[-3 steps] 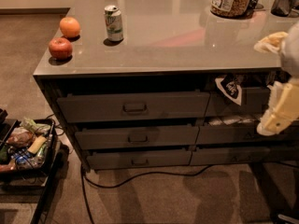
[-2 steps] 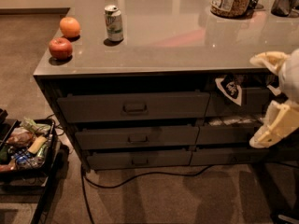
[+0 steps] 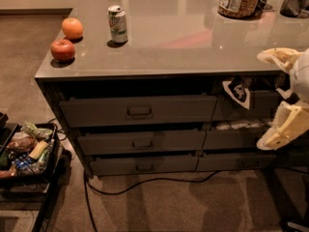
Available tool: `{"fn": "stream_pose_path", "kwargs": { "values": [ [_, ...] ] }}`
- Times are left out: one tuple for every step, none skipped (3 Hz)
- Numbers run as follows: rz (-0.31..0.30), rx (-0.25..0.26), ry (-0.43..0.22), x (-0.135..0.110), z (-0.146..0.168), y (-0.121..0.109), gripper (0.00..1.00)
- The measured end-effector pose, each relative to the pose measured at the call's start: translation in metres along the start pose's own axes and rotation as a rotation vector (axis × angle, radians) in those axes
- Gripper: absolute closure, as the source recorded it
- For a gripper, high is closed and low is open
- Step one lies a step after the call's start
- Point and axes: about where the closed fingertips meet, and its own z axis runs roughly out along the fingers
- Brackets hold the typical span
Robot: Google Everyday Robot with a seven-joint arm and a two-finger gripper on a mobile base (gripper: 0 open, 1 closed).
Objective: Open middle drawer
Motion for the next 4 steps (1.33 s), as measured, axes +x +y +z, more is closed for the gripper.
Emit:
{"fn": "stream_pose_path", "kwargs": {
  "values": [
    [-0.032, -0.060, 0.058, 0.000, 0.011, 0.003, 0.00],
    [-0.085, -0.102, 0.104, 0.005, 0.036, 0.026, 0.00],
    [-0.064, -0.075, 0.051, 0.041, 0.085, 0.041, 0.00],
    [-0.041, -0.016, -0.093, 0.045, 0.130, 0.056, 0.00]
  ]
}}
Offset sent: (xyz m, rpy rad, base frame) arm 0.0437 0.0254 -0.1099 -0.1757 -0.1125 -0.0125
